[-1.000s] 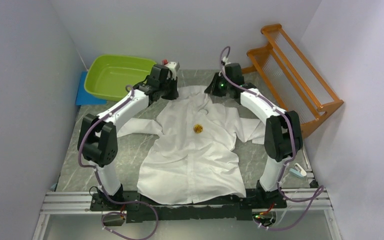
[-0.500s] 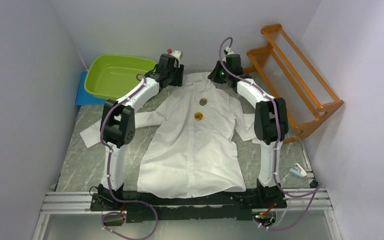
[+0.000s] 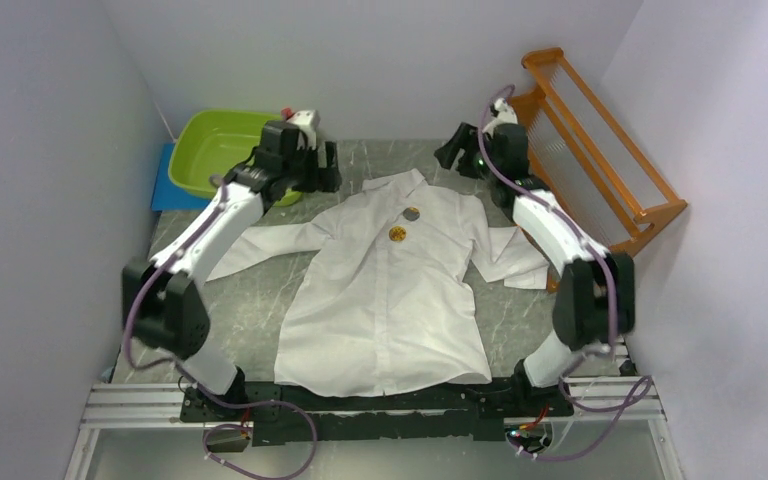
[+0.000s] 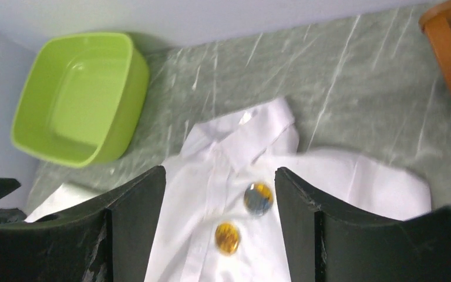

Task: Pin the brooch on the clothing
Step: Flatten out the clothes at the center of the board.

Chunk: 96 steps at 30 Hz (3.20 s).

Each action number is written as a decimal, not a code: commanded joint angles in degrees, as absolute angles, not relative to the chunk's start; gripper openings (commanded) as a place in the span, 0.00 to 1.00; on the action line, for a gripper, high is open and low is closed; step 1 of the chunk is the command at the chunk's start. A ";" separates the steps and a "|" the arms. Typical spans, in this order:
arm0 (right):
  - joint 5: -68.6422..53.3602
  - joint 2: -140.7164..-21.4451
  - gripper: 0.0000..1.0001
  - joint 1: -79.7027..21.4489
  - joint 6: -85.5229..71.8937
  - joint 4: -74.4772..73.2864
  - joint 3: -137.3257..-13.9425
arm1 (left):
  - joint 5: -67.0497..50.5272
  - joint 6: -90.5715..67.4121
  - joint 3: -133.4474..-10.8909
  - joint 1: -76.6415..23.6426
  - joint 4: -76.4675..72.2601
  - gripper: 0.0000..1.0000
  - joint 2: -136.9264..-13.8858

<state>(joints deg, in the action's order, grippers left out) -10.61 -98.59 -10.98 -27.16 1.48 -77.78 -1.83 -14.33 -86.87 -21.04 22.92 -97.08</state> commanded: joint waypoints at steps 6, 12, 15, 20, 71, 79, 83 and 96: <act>-12.15 -67.47 0.72 -10.60 -31.94 -7.85 -46.27 | -9.49 -33.98 -59.00 -20.30 36.55 0.93 -73.04; -10.75 -51.63 0.70 -10.06 -38.94 -20.52 -31.22 | -4.40 -47.40 -45.50 -20.30 47.84 0.93 -58.46; -11.49 -46.02 0.68 -10.02 -42.16 -25.77 -25.76 | -3.27 -54.37 -40.57 -20.30 52.46 0.92 -54.36; -9.56 -41.39 0.63 -10.02 -47.35 -33.05 -18.85 | -5.19 -63.66 -33.71 -20.38 53.49 0.91 -53.70; -33.92 -33.05 0.64 -10.19 -39.14 -29.60 -23.94 | -0.85 -40.22 -59.35 -14.76 49.27 0.87 -74.77; -37.52 -37.09 0.78 -10.87 -36.13 -24.33 -22.60 | 3.60 -39.71 -64.39 -8.02 37.89 0.84 -89.40; -37.58 -37.07 0.81 -11.07 -35.67 -23.27 -21.56 | 2.11 -39.51 -64.98 -4.31 31.72 0.82 -94.34; -36.77 -40.92 0.83 -11.33 -34.98 -19.26 -22.27 | -4.08 -38.64 -63.67 3.92 20.54 0.47 -103.13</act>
<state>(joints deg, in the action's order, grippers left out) -36.56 -39.42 -11.03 -37.01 -22.13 -19.97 -1.04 -38.72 -63.51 0.78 25.58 -102.41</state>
